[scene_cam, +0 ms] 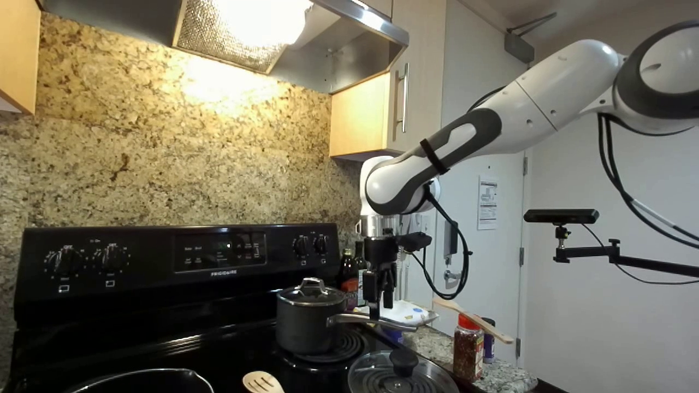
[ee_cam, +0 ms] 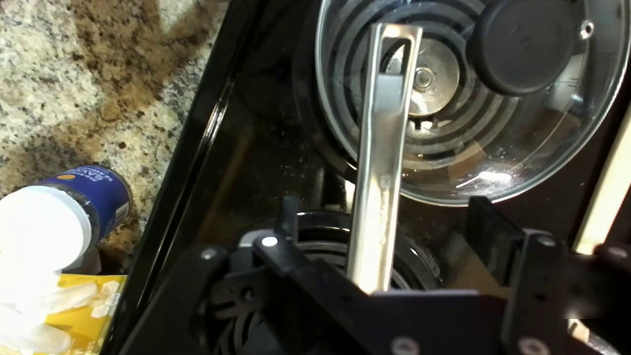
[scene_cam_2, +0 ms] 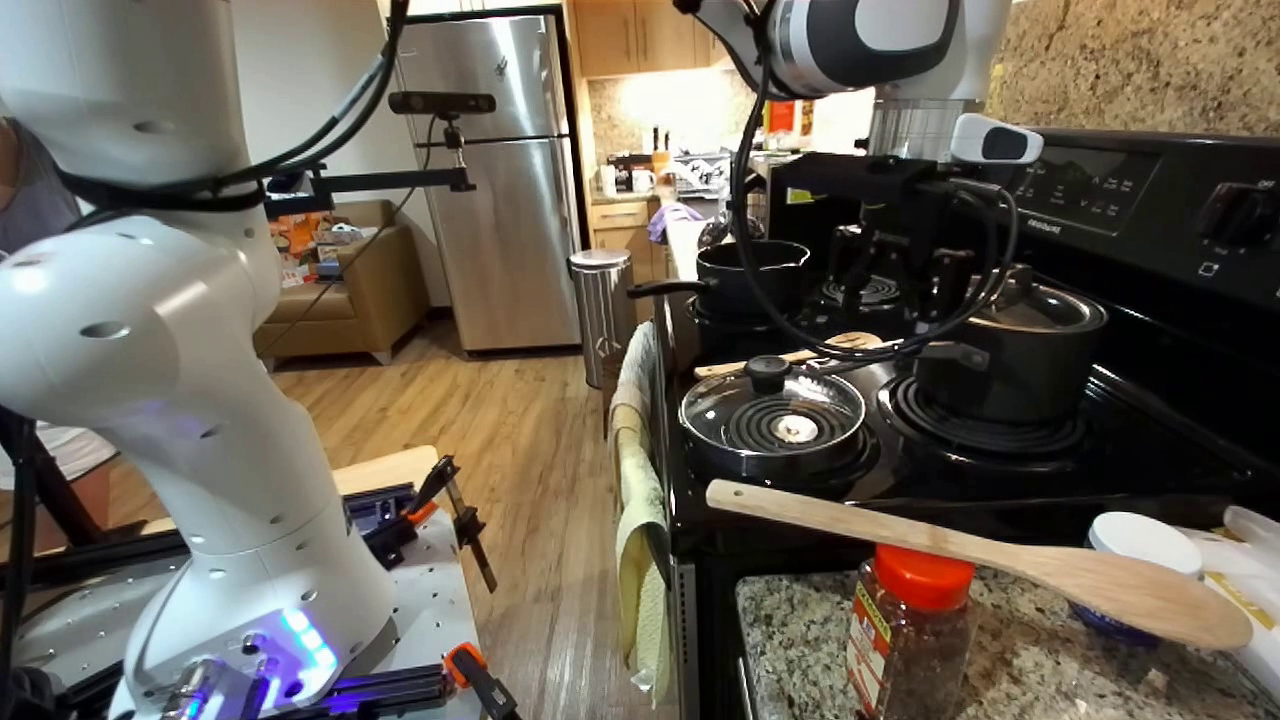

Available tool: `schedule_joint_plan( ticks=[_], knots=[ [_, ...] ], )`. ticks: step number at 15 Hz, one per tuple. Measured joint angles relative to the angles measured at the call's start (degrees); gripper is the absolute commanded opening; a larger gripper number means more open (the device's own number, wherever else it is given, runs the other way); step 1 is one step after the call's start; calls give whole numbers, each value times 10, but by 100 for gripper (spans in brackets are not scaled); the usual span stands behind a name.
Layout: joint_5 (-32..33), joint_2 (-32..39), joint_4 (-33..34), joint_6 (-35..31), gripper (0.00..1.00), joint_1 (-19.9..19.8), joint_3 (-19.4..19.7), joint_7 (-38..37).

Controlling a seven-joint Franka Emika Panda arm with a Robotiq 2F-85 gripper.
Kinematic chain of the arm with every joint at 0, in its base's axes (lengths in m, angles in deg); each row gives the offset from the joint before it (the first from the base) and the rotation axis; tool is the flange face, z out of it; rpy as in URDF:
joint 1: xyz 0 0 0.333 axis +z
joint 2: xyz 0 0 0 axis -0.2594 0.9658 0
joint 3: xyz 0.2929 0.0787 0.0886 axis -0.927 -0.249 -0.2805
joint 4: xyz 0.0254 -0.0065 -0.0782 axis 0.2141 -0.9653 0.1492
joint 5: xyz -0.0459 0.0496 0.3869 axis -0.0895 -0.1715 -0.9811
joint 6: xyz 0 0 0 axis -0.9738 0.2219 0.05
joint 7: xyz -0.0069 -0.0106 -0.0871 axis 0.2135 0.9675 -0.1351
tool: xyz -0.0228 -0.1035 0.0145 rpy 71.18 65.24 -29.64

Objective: Pick up the the wooden spoon from the stove and put it on top of the container on the countertop.

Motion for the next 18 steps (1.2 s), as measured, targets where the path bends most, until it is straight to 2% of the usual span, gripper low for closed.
schedule_joint_plan(
  ticks=[1,9,14,15,16,18],
  knots=[
    [-3,-2,0,1,97,-1,0,0],
    [-4,-2,0,0,100,-3,0,-1],
    [-4,13,-14,-37,100,-3,4,-6],
    [-4,17,-19,-48,75,-3,4,-6],
    [-4,21,-23,-59,73,-3,5,-7],
    [-4,29,-29,-76,58,-4,6,-11]
  ],
)
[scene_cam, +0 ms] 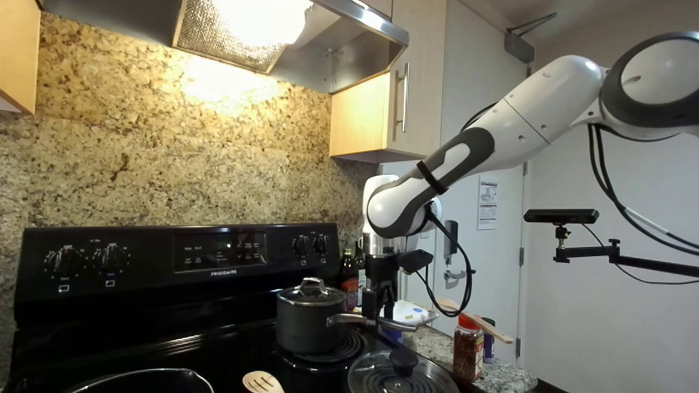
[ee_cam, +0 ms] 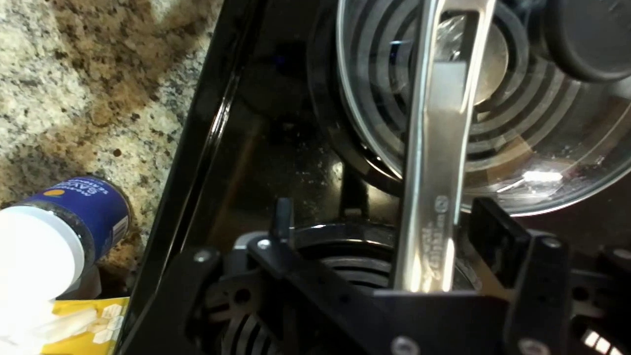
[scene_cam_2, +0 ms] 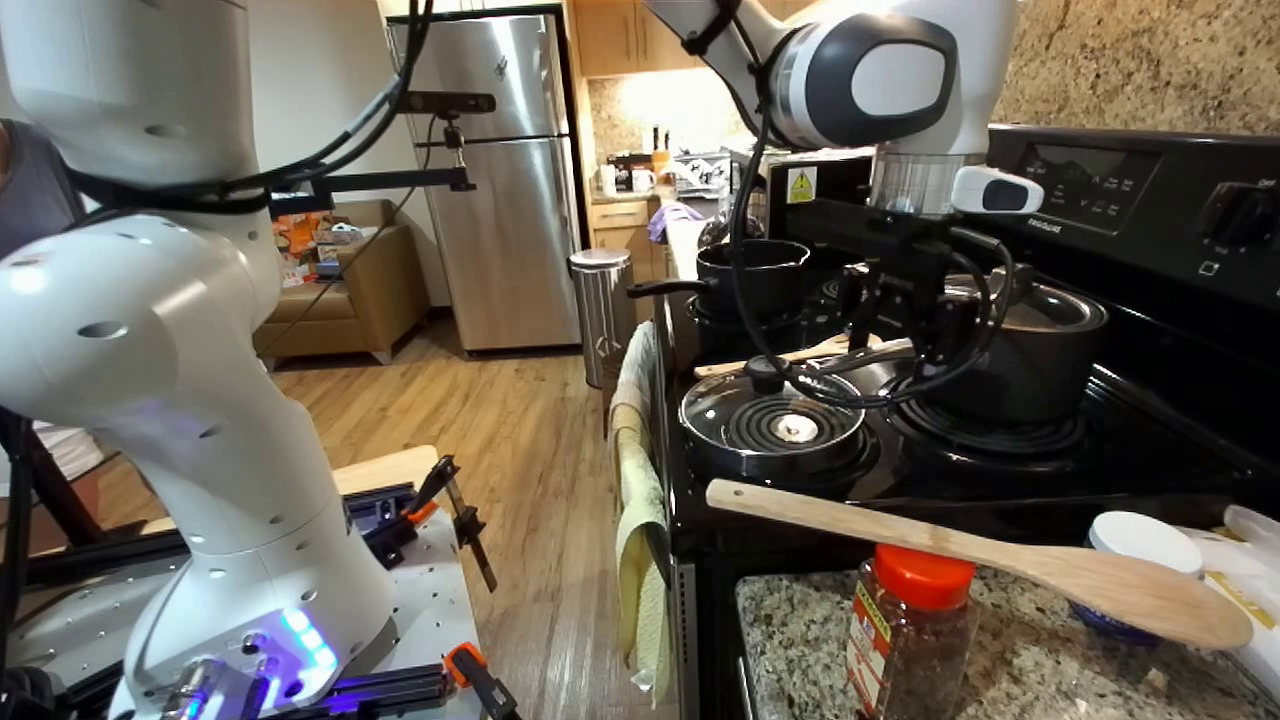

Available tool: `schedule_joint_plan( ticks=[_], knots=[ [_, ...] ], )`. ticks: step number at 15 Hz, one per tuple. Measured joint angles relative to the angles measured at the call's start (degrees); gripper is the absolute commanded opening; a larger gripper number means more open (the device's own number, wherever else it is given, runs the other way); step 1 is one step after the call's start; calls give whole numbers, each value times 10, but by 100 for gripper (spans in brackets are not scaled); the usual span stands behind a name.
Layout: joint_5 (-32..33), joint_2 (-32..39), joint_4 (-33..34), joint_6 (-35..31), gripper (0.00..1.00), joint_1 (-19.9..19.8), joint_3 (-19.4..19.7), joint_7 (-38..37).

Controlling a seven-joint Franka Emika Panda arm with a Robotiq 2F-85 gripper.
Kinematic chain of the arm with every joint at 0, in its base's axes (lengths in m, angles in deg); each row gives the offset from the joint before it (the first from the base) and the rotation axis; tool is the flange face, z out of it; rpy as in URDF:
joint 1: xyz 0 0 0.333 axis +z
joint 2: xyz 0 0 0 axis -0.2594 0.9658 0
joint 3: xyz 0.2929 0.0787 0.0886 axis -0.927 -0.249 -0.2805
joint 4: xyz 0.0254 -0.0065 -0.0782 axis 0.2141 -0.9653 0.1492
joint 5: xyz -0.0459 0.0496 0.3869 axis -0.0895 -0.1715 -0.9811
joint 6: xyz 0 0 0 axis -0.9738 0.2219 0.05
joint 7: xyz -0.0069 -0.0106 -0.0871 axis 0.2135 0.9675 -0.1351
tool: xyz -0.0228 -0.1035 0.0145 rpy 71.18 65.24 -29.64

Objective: Pick up the the wooden spoon from the stove and put it on top of the container on the countertop.

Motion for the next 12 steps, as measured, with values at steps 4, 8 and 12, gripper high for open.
schedule_joint_plan(
  ticks=[4,8,12],
  knots=[
    [0,8,-4,-10,33,0,1,-6],
    [0,11,-4,-10,7,0,1,-9],
    [0,11,-8,-10,0,-2,5,-15]
  ],
)
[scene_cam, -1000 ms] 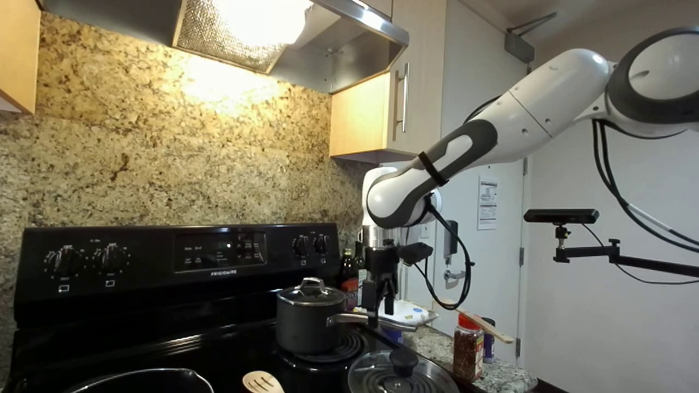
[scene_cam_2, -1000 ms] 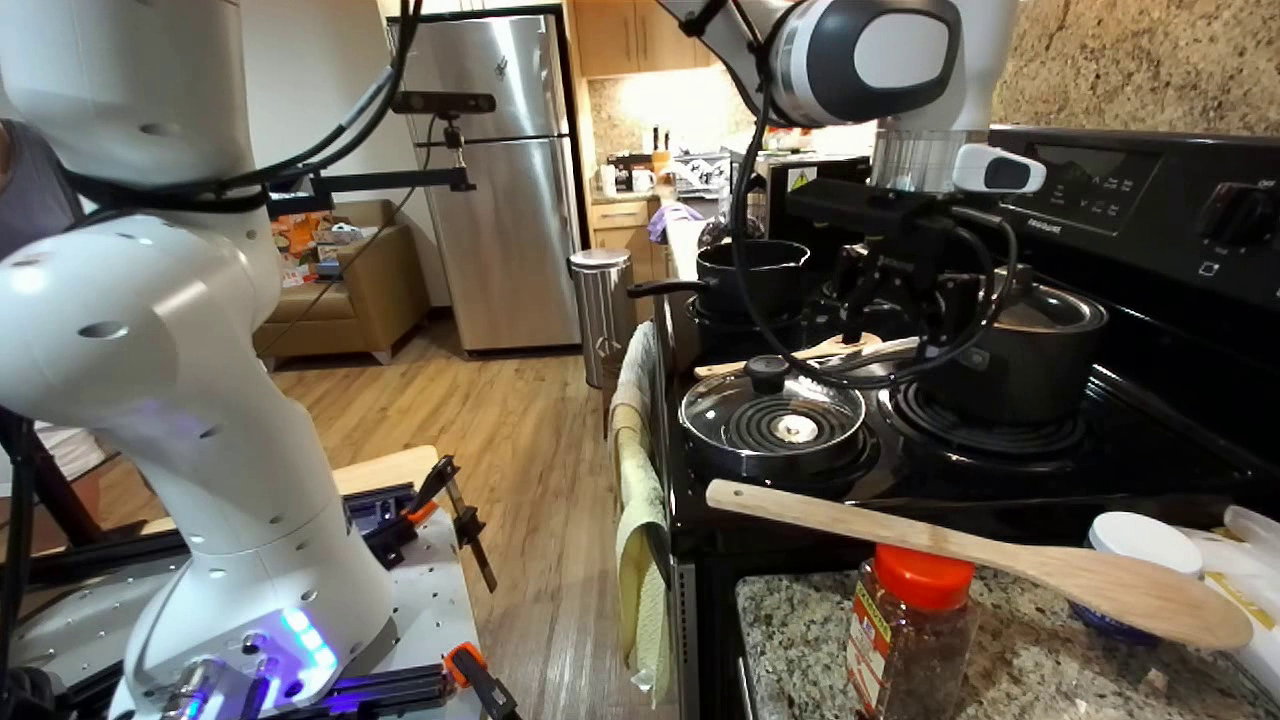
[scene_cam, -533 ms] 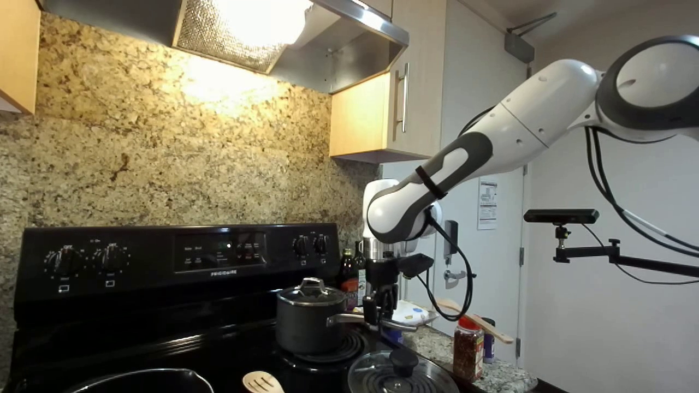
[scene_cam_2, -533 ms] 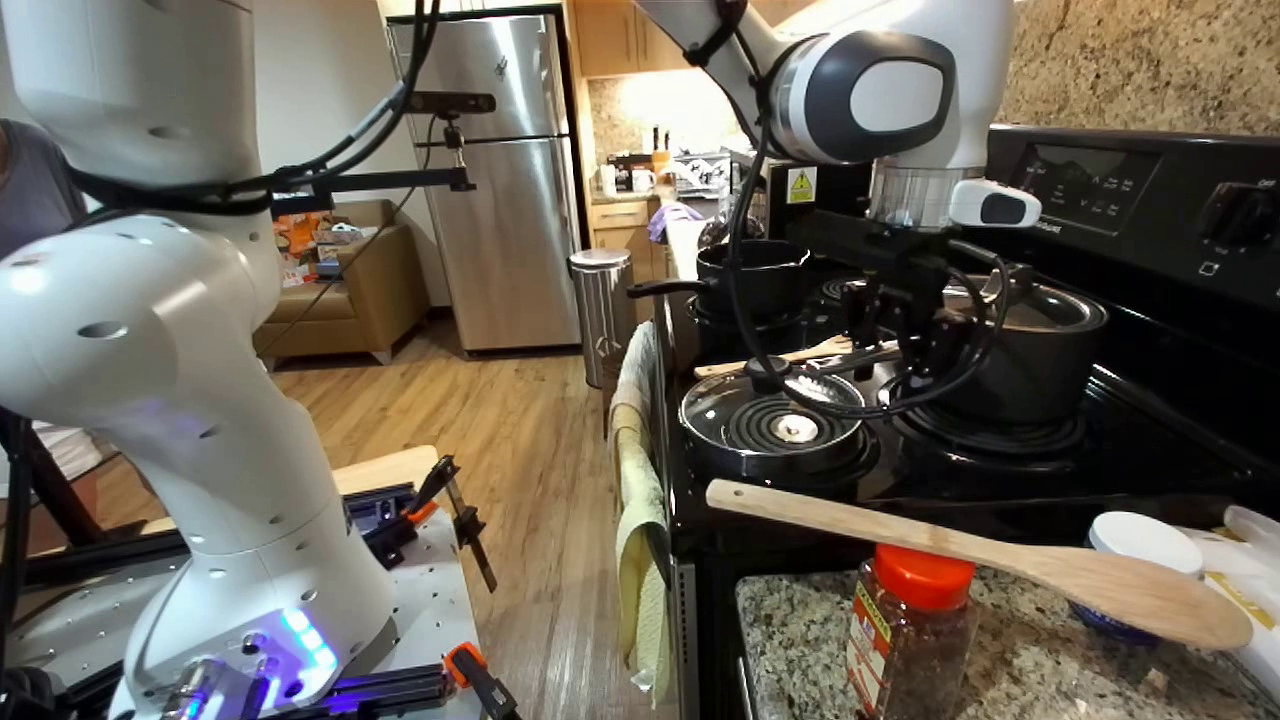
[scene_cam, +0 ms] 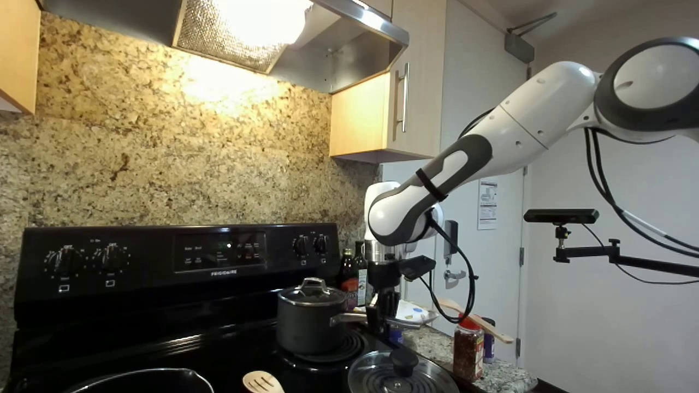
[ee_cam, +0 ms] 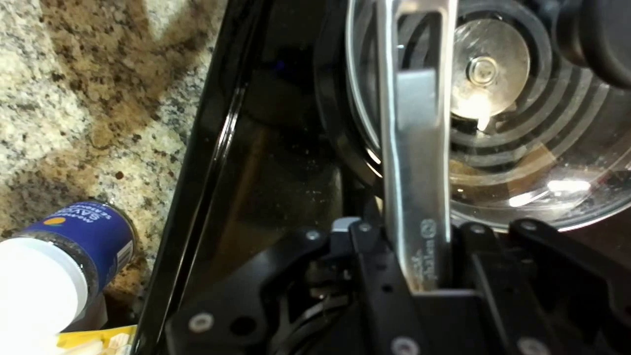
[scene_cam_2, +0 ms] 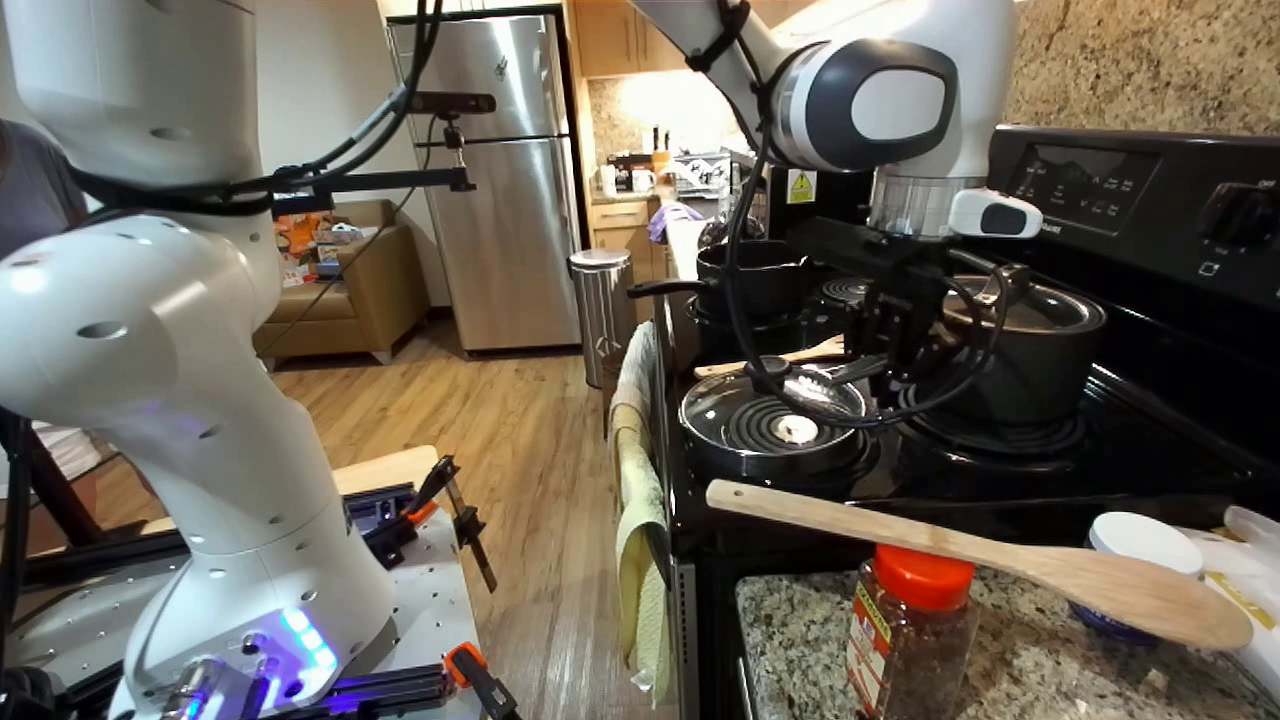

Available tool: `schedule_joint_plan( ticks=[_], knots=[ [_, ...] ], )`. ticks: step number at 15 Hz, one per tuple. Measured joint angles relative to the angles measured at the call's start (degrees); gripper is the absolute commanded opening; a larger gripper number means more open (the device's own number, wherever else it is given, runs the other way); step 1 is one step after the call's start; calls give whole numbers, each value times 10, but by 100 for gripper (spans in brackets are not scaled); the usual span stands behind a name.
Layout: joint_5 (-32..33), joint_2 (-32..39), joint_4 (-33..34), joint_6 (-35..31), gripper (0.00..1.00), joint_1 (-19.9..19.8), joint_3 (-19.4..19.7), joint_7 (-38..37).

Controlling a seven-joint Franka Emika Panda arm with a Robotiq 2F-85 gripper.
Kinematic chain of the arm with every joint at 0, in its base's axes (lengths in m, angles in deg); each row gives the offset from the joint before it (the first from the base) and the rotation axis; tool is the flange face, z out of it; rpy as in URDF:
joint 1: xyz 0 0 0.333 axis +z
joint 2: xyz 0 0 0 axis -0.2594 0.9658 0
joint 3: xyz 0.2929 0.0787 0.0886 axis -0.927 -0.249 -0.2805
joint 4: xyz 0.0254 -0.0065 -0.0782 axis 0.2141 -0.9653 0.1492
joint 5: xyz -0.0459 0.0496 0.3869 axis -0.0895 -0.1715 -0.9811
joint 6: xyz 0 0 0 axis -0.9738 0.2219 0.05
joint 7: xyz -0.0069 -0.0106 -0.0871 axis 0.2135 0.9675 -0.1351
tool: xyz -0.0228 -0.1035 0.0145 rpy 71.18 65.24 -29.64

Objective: Pick up the the wooden spoon from the stove and put it on top of the container on the countertop.

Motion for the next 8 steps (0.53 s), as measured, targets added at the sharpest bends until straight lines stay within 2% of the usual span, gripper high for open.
schedule_joint_plan(
  ticks=[8],
  knots=[
    [-8,-8,-20,-2,1,-16,3,0]
  ],
)
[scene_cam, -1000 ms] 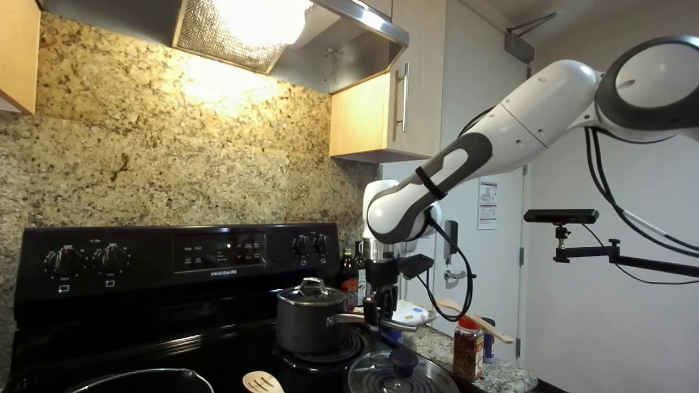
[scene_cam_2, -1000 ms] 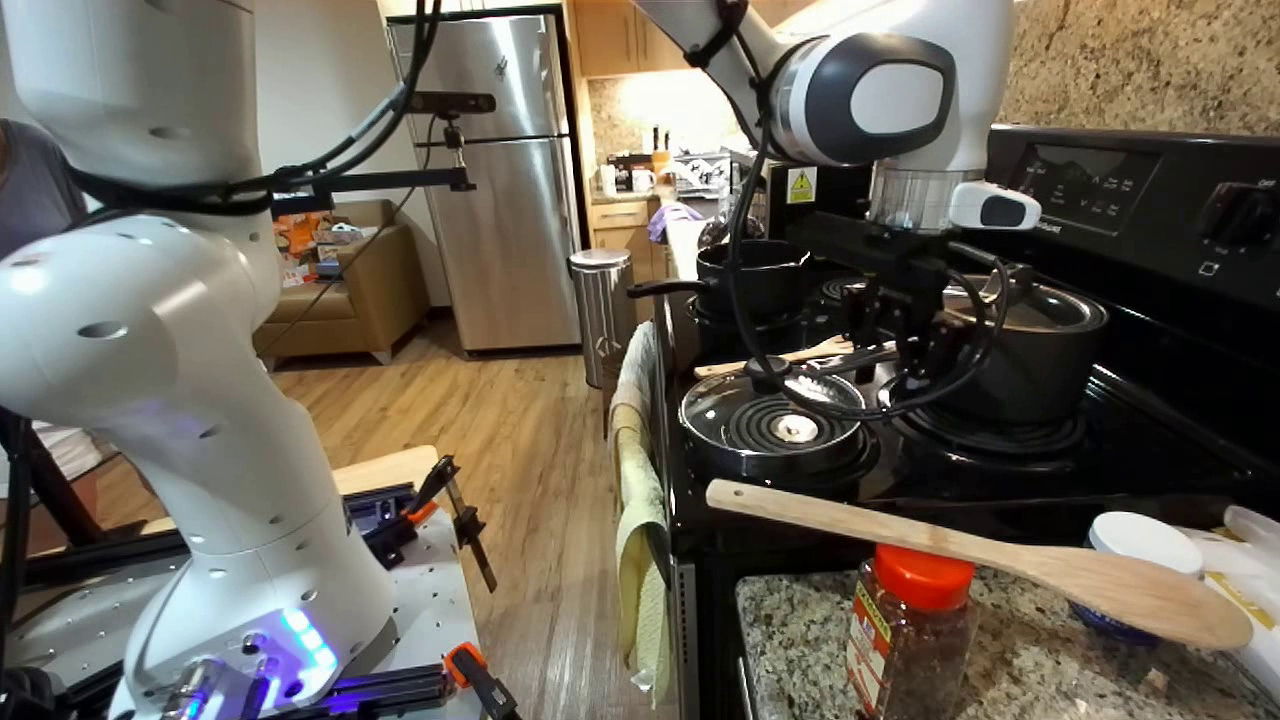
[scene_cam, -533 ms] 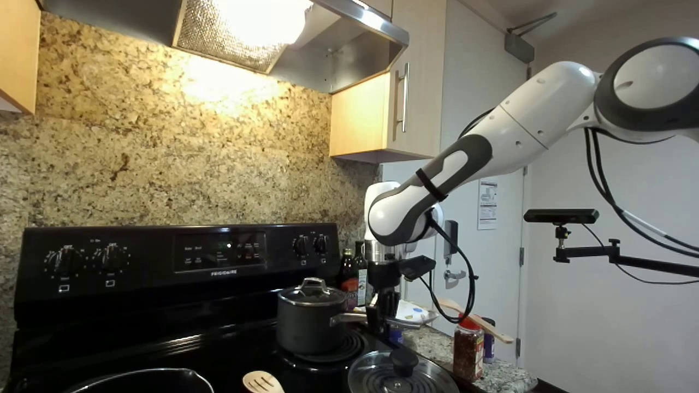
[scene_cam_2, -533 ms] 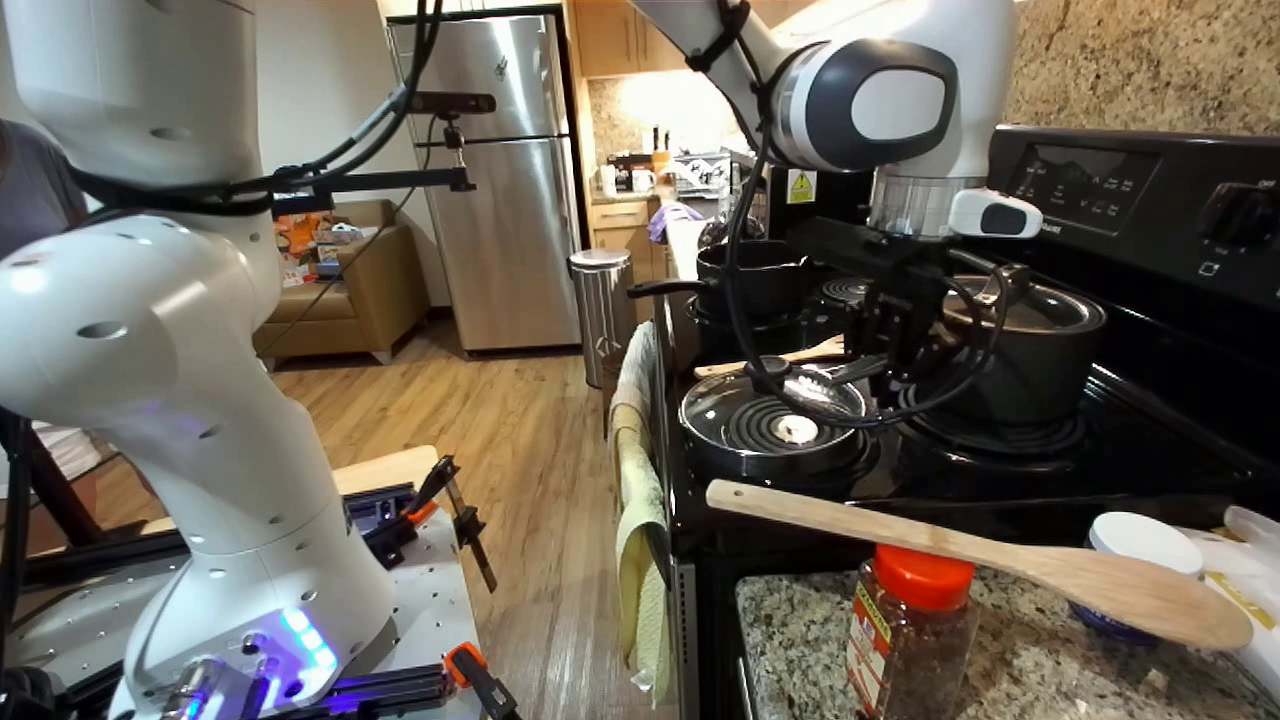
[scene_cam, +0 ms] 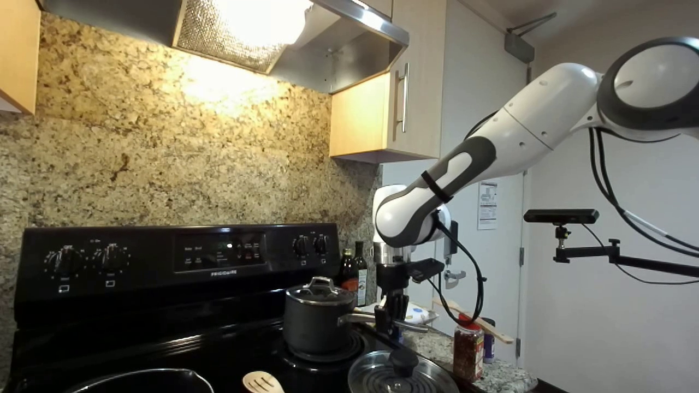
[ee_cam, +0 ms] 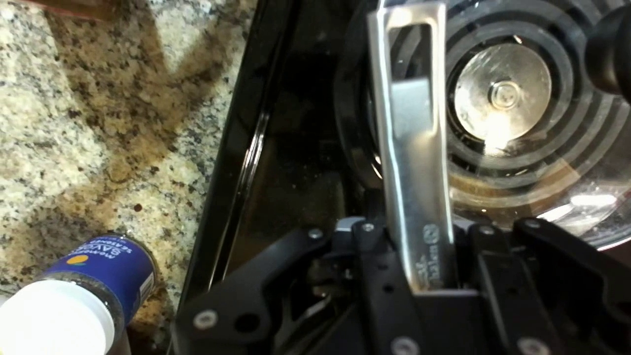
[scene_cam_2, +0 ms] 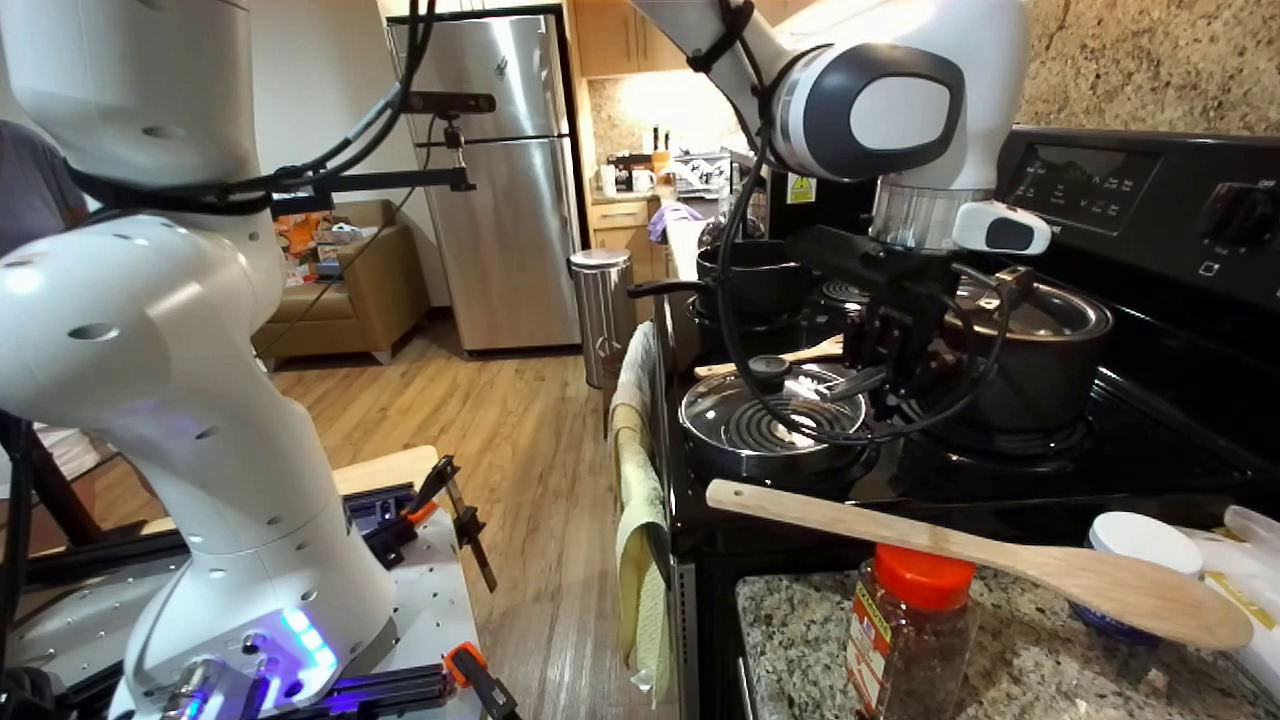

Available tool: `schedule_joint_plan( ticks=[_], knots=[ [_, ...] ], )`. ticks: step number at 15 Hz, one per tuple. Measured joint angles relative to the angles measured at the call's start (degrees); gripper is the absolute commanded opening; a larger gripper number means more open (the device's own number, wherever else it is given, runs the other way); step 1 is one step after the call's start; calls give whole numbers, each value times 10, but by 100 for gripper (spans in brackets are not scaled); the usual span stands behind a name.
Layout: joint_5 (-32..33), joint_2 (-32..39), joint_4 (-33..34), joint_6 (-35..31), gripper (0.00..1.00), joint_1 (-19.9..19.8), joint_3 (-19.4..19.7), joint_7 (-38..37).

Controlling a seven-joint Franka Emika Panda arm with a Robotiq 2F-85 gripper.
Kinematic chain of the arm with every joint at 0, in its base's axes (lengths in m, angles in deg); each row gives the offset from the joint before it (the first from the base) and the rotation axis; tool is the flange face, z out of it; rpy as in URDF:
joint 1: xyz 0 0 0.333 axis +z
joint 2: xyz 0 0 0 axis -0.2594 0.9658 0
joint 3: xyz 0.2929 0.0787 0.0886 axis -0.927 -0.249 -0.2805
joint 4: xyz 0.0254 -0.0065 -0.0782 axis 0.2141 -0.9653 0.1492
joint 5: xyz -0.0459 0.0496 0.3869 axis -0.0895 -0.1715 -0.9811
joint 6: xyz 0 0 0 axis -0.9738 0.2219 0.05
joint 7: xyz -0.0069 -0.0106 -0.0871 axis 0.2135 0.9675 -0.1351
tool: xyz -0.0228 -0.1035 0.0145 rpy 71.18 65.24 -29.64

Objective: Pick up the the wooden spoon from the stove and put it on top of the container on the countertop.

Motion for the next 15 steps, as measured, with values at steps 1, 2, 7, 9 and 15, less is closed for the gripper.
schedule_joint_plan(
  ticks=[1,2,7,9,15],
  knots=[
    [-2,-3,-4,-1,1,-2,1,0],
    [-3,-4,-7,-4,1,-4,1,0],
    [9,-9,-14,-12,1,-4,1,1],
    [34,-12,-14,-12,1,-1,1,1],
    [93,-23,-23,-5,1,5,4,0]
  ],
)
